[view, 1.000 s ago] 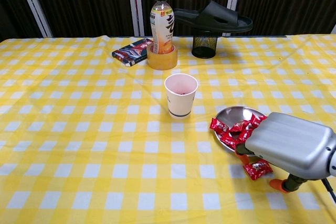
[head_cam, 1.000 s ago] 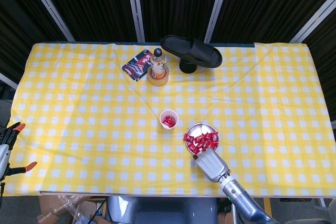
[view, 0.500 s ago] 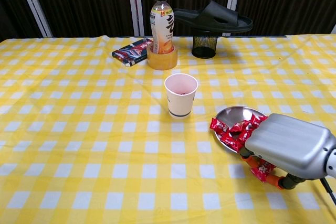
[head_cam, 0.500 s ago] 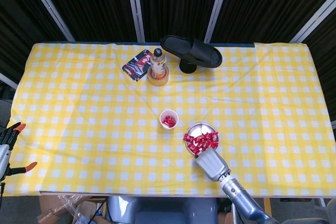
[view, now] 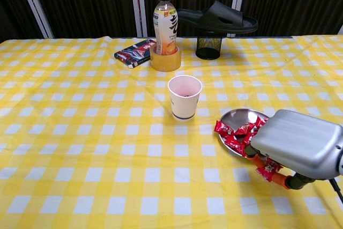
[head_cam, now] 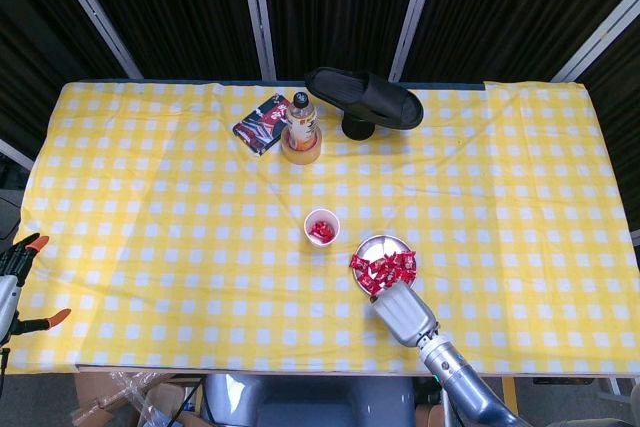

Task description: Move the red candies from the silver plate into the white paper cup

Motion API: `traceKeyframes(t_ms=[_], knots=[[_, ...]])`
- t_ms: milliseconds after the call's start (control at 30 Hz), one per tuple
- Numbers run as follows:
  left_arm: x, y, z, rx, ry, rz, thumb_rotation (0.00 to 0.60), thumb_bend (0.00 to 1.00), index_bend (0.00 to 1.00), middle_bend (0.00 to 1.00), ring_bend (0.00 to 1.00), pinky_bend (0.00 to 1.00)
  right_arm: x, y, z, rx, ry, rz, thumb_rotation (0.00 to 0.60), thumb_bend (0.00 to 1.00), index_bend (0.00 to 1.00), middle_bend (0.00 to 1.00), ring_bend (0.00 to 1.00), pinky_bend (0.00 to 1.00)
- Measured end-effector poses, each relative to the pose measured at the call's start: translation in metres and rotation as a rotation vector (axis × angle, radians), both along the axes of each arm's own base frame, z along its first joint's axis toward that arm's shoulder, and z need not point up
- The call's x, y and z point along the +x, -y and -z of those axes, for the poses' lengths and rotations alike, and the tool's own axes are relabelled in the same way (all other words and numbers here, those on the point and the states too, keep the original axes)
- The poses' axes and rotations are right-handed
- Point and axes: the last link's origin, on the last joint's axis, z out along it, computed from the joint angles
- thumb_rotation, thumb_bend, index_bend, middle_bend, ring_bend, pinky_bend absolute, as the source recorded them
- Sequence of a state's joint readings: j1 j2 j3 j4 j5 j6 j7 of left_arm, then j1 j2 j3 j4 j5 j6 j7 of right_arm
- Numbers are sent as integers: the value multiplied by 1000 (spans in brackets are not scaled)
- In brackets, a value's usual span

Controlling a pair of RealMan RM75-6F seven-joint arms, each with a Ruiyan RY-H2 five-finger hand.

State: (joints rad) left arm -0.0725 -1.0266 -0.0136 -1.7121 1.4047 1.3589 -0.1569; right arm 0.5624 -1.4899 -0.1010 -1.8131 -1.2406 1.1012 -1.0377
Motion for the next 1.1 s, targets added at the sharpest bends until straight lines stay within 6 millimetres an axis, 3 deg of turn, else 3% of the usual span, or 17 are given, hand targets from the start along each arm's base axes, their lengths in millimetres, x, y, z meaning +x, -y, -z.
traceKeyframes(t_ms=[200,500,733,1100], knots=[[1,0,0,-2,5,0,600,28,0,0,0,0,24,1,-21,-26,55,-34,600,447,557,810,948,997],[-1,-2,0,-12,15,-9,600,28,0,0,0,0,68,39,-42,-105,156,-92,600,447,557,810,948,997],[-2,-4,0,-22,26,-13,600,28,0,0,0,0,94,77,-32,-124,201,-83,600,447,557,810,948,996],[-3,-6,-1,-33,47,-23,600,28,0,0,0,0,110,116,-4,-136,227,-65,600,447,557,810,948,997]])
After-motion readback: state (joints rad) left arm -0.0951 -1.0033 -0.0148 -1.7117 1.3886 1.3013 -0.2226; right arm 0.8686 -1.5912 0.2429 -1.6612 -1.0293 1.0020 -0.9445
